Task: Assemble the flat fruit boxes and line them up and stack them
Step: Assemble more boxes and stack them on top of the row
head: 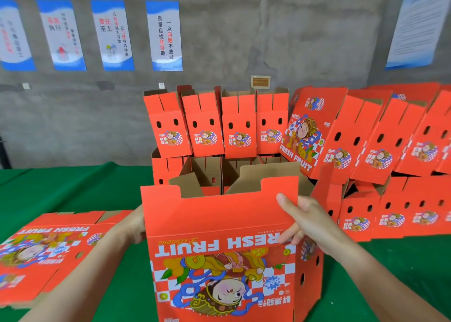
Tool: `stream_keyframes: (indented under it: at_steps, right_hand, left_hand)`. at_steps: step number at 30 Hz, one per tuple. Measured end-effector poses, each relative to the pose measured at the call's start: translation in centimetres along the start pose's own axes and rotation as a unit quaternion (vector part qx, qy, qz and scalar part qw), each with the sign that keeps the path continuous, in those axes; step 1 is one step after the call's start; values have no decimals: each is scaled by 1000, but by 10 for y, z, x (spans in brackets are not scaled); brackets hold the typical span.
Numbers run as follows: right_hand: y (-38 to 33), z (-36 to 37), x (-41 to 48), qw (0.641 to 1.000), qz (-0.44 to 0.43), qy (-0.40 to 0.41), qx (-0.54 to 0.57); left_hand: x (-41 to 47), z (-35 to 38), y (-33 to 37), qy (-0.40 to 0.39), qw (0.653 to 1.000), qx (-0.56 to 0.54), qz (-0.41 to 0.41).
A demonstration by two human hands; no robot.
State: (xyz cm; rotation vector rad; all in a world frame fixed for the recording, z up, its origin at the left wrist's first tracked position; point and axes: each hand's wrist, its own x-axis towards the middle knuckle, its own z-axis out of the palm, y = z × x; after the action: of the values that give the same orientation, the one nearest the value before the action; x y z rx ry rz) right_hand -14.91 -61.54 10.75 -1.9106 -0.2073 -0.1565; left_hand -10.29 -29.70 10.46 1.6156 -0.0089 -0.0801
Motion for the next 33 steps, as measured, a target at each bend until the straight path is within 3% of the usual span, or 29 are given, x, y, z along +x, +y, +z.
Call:
stream_keyframes:
  at_steps: [3,7,14,19,24,29,33]
  right_hand:
    - [5,-7,-7,996,23,20,-87]
    - [17,-8,-16,981,-9,73,-179]
    - [39,-1,-18,981,3,150,-122]
    - [50,-4,-7,977,35,177,-111]
    - [57,-3,7,971,40,170,-160]
    - [56,2,8,953,27,197,-231]
    - [61,3,10,942,29,193,-272]
  left_hand:
    - [2,8,-4,40,999,-8,12]
    - [12,10,-20,184,980,-68,21]
    - [9,31,-45,349,931,-105,20]
    - [3,44,-55,398,911,-105,17]
    - [0,43,-54,377,925,-50,27]
    - [-12,36,-54,184,980,-28,66]
    - [-16,35,-47,129,982,62,121]
